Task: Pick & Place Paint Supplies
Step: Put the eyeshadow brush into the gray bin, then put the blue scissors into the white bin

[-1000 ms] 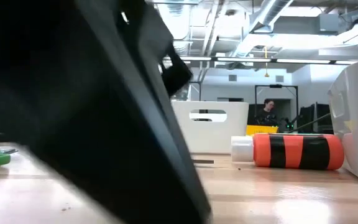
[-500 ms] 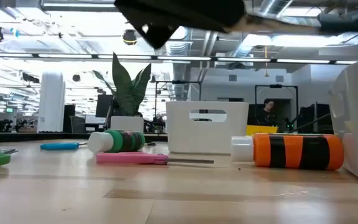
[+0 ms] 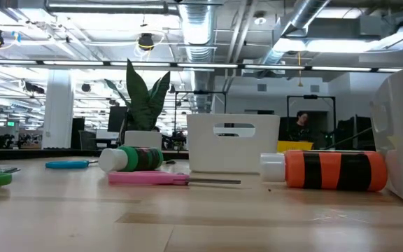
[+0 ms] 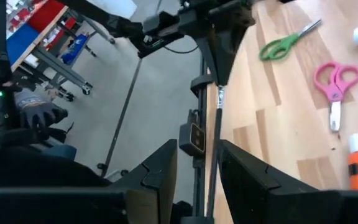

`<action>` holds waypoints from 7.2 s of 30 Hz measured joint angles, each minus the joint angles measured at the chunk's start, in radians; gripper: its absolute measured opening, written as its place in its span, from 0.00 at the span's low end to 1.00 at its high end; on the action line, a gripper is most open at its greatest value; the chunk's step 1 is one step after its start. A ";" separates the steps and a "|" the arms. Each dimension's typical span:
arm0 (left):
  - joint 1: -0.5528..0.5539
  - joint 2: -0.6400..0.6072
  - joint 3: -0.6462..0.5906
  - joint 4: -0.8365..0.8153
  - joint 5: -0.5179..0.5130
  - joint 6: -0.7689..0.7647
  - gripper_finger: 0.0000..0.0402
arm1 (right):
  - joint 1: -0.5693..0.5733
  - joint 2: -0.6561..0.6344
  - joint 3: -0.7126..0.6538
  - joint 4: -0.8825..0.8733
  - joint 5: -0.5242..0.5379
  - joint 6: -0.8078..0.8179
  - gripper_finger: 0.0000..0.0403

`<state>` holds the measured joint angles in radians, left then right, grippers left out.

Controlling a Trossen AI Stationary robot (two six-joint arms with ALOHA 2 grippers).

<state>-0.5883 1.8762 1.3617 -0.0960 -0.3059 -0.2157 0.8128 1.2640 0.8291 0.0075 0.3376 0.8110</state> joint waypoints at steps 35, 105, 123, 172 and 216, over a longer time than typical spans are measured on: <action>0.099 -0.006 0.000 0.184 0.024 0.008 0.00 | -0.177 0.000 0.097 -0.303 -0.181 -0.131 0.28; 0.104 -0.005 0.000 0.300 -0.017 0.017 0.00 | -0.158 0.000 0.096 -0.259 -0.205 -0.198 0.03; 0.072 -0.004 0.000 -0.041 0.008 -0.141 0.11 | -0.068 0.000 0.095 -0.425 -0.123 -0.073 0.02; 0.051 -0.005 0.000 -0.081 -0.004 -0.238 0.06 | 0.267 0.393 -0.185 0.092 0.419 0.525 0.02; 0.051 -0.005 0.000 -0.083 -0.001 -0.237 0.04 | 0.203 0.277 -0.185 -0.183 0.203 0.517 0.02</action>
<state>-0.5377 1.8709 1.3621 -0.1787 -0.3065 -0.4530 1.0162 1.5414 0.6441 -0.1759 0.5411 1.3281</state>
